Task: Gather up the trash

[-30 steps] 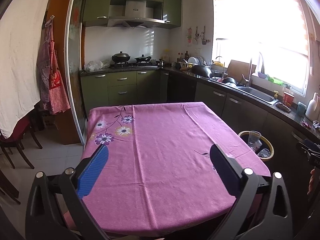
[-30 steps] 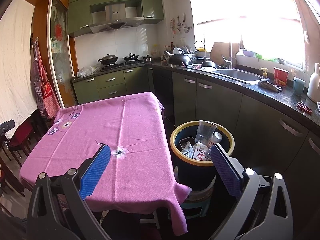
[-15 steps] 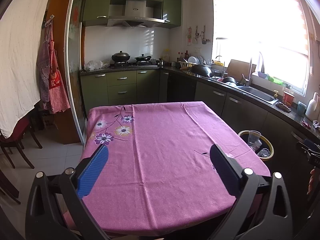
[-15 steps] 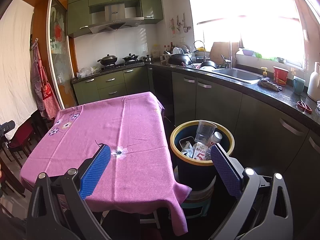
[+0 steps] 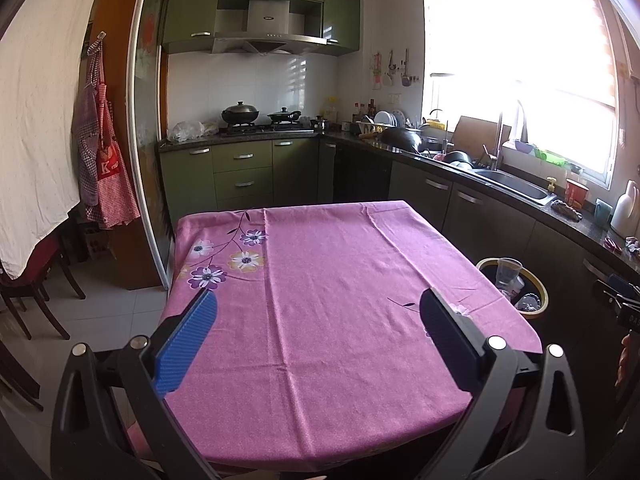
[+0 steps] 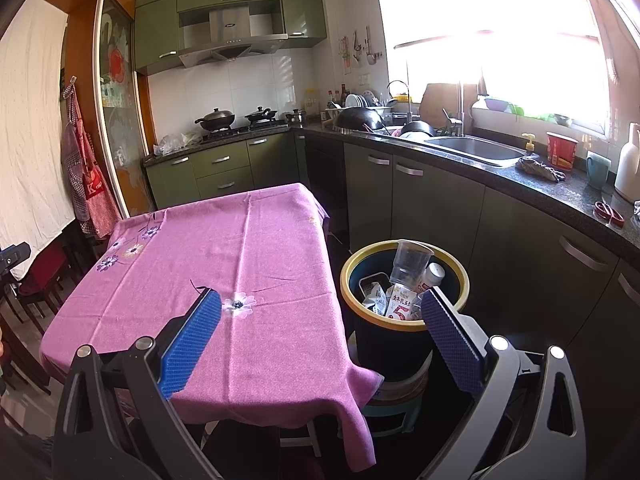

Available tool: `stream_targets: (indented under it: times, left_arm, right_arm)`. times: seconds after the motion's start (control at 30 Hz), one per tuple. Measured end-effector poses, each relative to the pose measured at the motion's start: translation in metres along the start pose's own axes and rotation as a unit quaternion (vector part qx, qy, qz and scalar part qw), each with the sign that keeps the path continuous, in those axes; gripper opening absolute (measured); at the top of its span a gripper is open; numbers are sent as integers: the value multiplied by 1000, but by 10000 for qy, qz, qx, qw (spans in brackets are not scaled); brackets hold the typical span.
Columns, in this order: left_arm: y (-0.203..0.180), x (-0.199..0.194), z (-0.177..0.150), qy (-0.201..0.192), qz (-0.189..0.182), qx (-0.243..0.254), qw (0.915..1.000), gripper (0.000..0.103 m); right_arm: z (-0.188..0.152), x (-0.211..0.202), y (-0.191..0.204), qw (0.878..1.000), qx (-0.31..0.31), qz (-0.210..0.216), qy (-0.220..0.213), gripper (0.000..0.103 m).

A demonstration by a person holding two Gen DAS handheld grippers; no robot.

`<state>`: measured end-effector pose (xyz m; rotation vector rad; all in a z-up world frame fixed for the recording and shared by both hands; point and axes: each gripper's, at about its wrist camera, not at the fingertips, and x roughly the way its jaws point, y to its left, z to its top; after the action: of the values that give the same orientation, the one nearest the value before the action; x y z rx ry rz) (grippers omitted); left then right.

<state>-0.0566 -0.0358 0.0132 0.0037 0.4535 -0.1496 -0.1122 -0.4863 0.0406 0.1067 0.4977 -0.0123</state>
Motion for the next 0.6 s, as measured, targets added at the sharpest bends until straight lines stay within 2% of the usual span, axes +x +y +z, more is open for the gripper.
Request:
stream_targets:
  times: [0.6]
  left_arm:
    - [-3, 2, 0, 83, -66, 56, 9999, 97]
  right_arm:
    - [-2, 2, 2, 10000, 13, -15, 19, 98]
